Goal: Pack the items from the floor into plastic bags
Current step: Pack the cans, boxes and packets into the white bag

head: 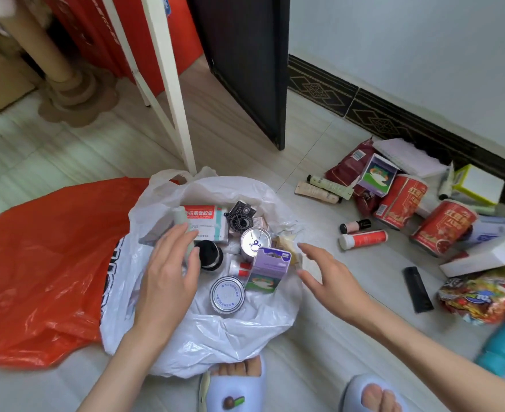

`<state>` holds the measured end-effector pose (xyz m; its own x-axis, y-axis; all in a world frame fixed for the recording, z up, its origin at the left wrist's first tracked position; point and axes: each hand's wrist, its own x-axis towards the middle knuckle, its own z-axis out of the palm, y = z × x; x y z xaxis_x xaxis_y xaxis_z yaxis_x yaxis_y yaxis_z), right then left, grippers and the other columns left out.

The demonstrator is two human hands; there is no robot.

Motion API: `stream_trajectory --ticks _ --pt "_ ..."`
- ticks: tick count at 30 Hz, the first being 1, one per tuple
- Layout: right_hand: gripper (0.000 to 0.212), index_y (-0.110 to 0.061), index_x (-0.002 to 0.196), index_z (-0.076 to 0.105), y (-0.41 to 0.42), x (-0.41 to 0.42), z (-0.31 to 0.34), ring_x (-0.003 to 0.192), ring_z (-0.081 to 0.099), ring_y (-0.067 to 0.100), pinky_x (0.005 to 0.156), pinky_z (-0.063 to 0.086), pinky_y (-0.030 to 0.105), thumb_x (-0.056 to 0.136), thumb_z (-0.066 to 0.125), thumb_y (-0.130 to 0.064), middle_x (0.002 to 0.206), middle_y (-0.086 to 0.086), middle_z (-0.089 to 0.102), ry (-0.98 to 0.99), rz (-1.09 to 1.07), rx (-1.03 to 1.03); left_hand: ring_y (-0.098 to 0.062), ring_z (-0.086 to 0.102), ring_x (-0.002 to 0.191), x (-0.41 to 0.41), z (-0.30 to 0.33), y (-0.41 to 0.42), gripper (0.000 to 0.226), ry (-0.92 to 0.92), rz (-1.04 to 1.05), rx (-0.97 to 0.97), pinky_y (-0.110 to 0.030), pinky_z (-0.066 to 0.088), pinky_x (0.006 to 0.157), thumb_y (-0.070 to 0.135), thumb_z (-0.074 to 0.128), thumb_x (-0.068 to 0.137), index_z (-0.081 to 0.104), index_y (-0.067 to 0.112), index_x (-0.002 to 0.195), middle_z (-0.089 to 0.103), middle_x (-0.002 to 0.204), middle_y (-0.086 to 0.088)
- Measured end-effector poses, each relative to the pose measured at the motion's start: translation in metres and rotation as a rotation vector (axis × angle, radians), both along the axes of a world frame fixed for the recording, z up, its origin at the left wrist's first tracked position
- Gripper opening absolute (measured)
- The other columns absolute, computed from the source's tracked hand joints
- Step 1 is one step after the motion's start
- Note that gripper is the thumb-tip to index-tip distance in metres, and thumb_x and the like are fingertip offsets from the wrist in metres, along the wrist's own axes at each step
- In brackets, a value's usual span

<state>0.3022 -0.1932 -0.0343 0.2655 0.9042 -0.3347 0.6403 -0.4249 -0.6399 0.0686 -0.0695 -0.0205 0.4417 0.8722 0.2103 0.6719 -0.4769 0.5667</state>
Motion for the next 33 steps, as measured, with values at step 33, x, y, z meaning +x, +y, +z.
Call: stream_trajectory --ticks 33 --pt "0.044 -0.007 0.122 0.05 -0.204 0.188 -0.044 0.108 0.057 0.027 0.089 0.043 0.035 0.086 0.063 -0.026 0.117 0.007 0.061 0.055 -1.571 -0.016 -0.04 0.051 0.09 0.273 -0.12 -0.084 0.036 0.48 -0.626 -0.154 -0.047 0.044 0.076 0.005 0.059 0.08 0.054 0.001 0.116 0.055 0.103 -0.023"
